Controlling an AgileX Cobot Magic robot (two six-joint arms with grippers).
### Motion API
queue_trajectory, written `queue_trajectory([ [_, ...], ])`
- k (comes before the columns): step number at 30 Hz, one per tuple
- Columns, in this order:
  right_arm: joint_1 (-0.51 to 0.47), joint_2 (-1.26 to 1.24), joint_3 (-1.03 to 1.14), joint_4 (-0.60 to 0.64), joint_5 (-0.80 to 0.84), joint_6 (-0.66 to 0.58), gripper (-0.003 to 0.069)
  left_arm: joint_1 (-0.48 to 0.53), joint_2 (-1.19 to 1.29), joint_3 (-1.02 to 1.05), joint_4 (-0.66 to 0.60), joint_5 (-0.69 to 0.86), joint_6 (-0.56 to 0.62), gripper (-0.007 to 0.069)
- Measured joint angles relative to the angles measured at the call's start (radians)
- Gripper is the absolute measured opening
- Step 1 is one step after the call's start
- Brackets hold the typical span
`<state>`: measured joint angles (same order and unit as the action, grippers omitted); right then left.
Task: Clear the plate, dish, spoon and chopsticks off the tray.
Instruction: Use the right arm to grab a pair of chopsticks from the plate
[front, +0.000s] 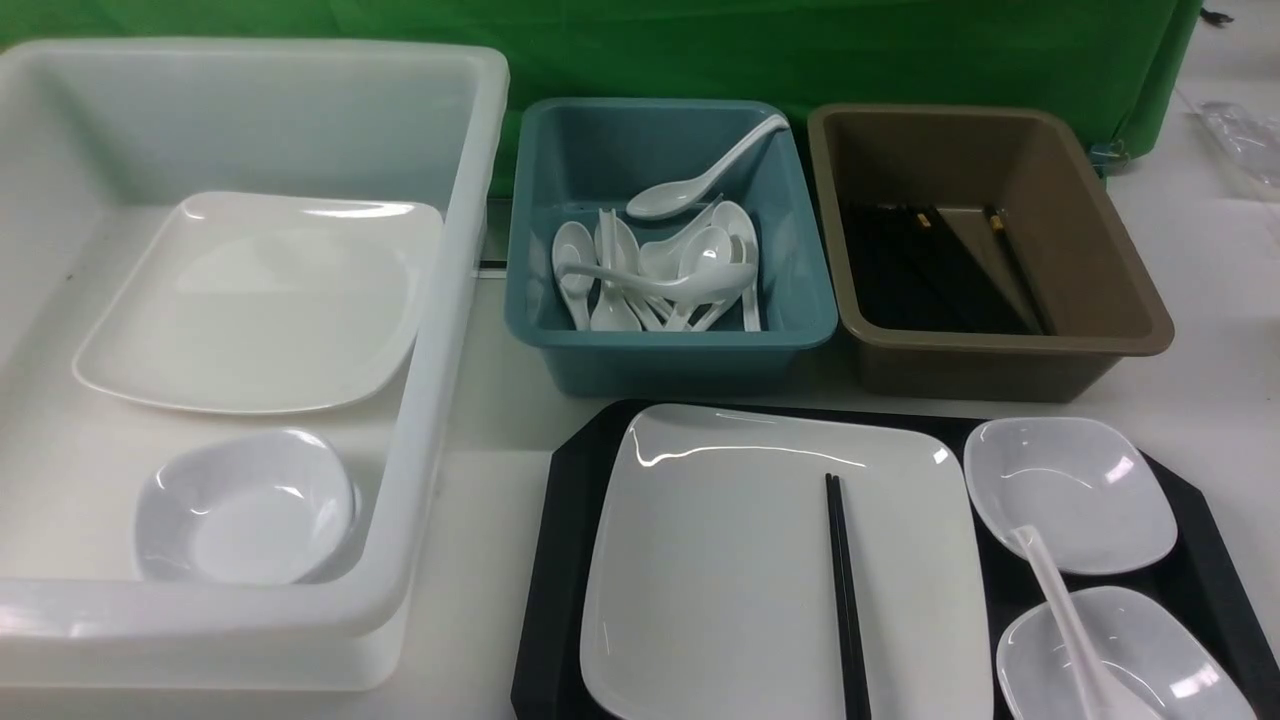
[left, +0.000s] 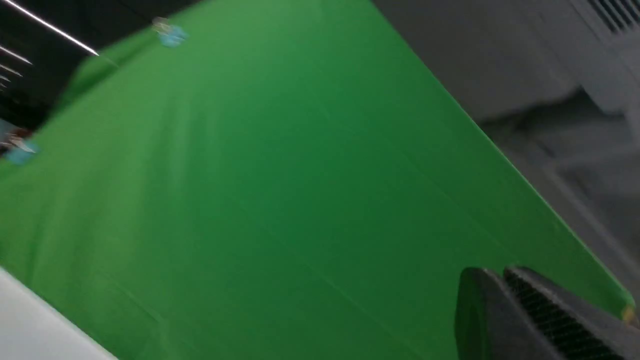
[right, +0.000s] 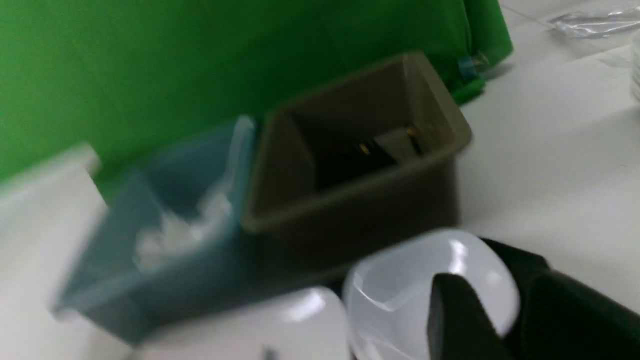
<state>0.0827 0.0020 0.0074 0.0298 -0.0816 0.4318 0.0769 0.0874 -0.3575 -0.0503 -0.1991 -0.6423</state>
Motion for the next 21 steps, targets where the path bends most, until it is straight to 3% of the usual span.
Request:
queue_trajectory([
  [3,0.000,0.000,0.000,0.020,-0.129,0.107,0.0241,0.000,0.112,-0.221,0.081,0.312,0.011,0.0017],
  [5,0.000,0.000,0.000,0.024,-0.172,0.108,0.0239,0.000,0.200,-0.322,0.069,0.520,0.111,0.0017],
  [6,0.000,0.000,0.000,0.033,-0.212,0.115,0.0237,0.000,0.274,-0.398,0.037,0.685,0.242,0.0017],
  [9,0.000,-0.001,-0.001,0.040,-0.278,0.169,0.0235,0.000,0.405,-0.500,-0.050,0.974,0.430,0.0017],
  [11,0.003,-0.001,-0.035,0.043,-0.235,0.198,0.0223,0.000,0.483,-0.529,-0.124,1.095,0.543,0.0017],
  [15,0.036,0.052,-0.211,0.043,0.045,0.168,0.0142,0.000,0.604,-0.540,-0.250,1.258,0.700,0.0013],
  [17,0.083,0.149,-0.365,0.043,0.263,0.030,0.0057,-0.001,0.675,-0.543,-0.309,1.309,0.754,0.0005],
  [19,0.135,0.272,-0.504,0.043,0.458,-0.079,0.0027,-0.019,0.715,-0.543,-0.325,1.318,0.771,0.0001],
  [21,0.164,0.347,-0.564,0.043,0.546,-0.122,0.0025,-0.035,0.729,-0.543,-0.326,1.318,0.772,0.0001],
])
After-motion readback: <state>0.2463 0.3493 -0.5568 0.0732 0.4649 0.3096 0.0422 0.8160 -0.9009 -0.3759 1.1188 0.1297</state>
